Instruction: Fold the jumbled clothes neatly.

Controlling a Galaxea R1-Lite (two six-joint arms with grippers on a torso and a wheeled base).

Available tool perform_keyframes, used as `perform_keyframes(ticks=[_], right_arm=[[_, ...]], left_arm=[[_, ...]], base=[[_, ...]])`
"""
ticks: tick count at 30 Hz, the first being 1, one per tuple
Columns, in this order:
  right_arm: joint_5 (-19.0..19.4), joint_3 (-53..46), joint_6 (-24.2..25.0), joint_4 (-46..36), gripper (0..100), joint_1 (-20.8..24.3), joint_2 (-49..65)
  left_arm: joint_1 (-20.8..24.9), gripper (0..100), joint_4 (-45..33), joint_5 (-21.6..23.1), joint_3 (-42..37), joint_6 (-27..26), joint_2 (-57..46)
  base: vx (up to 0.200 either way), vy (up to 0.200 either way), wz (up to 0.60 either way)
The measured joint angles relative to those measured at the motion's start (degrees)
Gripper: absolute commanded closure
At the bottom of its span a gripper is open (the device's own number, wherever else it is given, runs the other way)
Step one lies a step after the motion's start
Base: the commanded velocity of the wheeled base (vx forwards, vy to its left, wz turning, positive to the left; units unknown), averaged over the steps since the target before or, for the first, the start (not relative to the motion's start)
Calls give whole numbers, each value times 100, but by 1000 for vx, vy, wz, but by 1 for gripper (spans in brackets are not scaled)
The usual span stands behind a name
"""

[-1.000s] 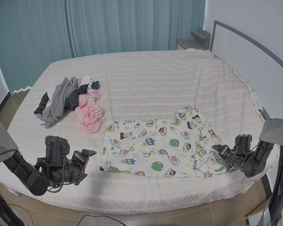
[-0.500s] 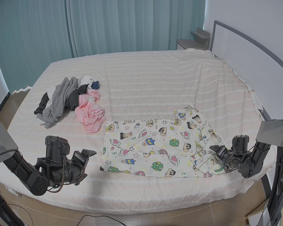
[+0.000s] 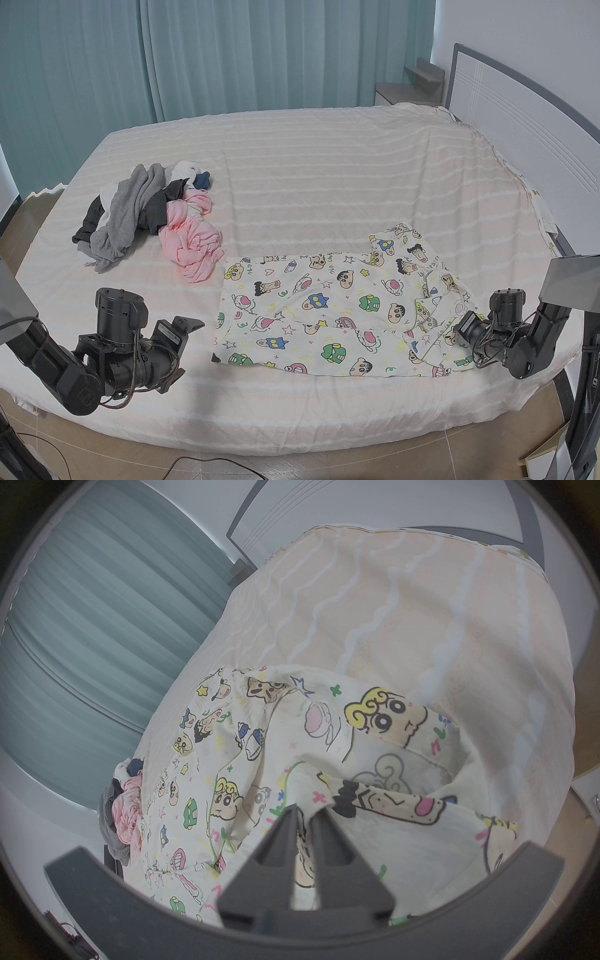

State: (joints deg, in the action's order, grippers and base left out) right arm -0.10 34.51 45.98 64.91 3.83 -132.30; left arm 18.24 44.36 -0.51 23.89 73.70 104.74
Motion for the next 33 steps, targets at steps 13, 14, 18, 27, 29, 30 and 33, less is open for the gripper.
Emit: perform_keyframes(ticks=[13, 14, 18, 27, 29, 30, 33], right_arm=[[-17, -340, -35, 1, 100, -6, 249], [-17, -378, -39, 0, 100, -6, 279], [-20, -651, -105, 1, 100, -4, 494], [-20, -1332, -244, 534, 100, 129, 728], [-22, -1534, -252, 725, 100, 188, 714], [-22, -1586, -255, 767, 100, 204, 706], [-26, -1762, -260, 926, 100, 239, 647]], left_arm=[[-5, 0, 0, 0, 2, 0, 0], [-5, 0, 0, 0, 2, 2, 0], [-5, 0, 0, 0, 2, 0, 0], [-5, 0, 0, 0, 2, 0, 0], [0, 0, 0, 0, 0, 0, 0], [0, 0, 0, -2, 0, 2, 0], [0, 0, 0, -6, -6, 0, 0]], base=[[0, 0, 0], [0, 0, 0], [0, 0, 0], [0, 0, 0], [0, 0, 0], [0, 0, 0], [0, 0, 0]])
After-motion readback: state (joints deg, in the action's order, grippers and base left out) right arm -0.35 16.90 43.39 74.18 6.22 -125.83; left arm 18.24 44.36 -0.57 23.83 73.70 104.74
